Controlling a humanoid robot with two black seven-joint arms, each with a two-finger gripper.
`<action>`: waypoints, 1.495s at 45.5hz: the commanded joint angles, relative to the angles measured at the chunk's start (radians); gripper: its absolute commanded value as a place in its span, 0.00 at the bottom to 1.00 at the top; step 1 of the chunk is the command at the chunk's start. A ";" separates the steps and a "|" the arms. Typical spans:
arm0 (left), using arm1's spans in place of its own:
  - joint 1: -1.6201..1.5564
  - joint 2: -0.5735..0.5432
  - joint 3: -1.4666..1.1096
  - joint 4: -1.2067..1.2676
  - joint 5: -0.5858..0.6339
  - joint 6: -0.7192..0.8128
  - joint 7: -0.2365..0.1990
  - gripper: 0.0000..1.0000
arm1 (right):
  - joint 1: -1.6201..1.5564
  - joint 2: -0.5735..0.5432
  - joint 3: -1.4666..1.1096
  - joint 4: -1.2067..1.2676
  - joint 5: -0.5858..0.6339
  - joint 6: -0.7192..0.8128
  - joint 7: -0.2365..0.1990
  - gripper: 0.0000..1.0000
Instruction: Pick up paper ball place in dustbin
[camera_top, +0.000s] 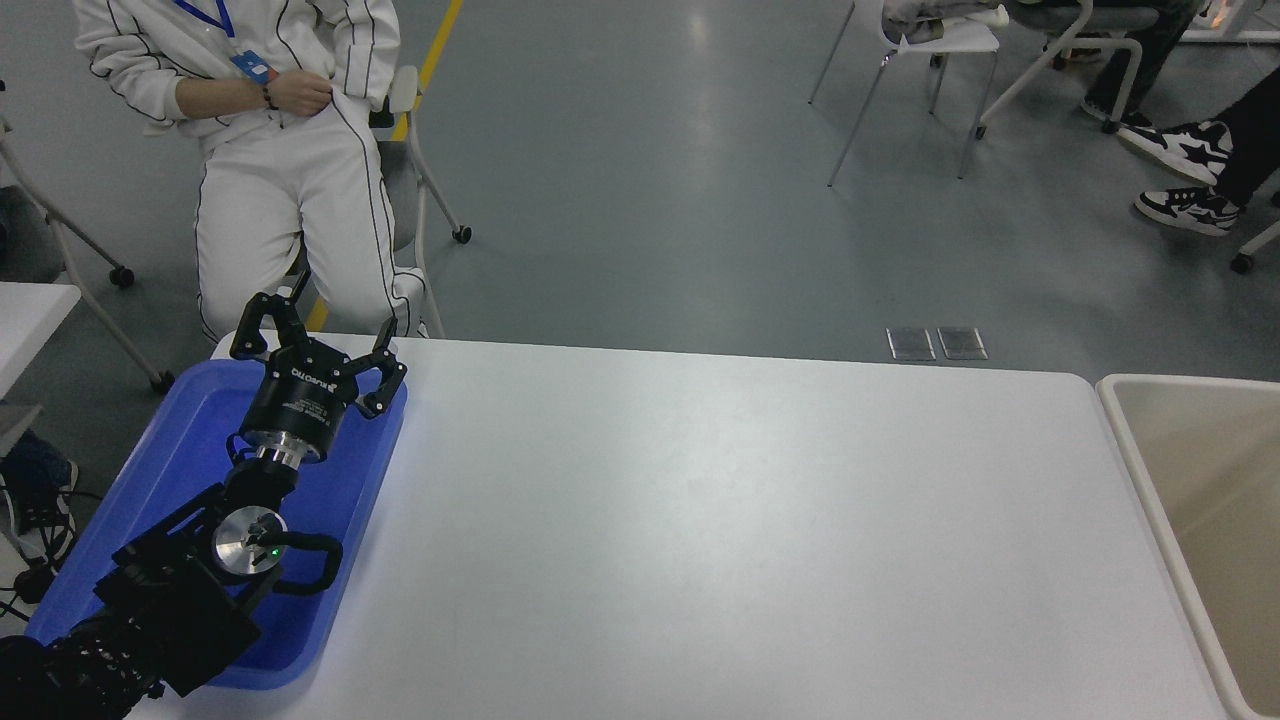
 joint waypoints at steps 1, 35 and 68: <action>0.000 0.000 0.000 0.000 0.000 0.000 0.000 1.00 | -0.278 -0.001 0.197 -0.074 0.002 -0.248 0.000 0.00; 0.002 0.000 0.000 0.000 0.000 0.000 0.000 1.00 | -1.118 0.218 0.968 -0.858 0.002 -0.273 0.001 0.00; 0.000 0.000 0.000 0.000 0.000 0.000 0.000 1.00 | -1.346 0.488 1.168 -1.118 0.002 -0.526 0.084 0.00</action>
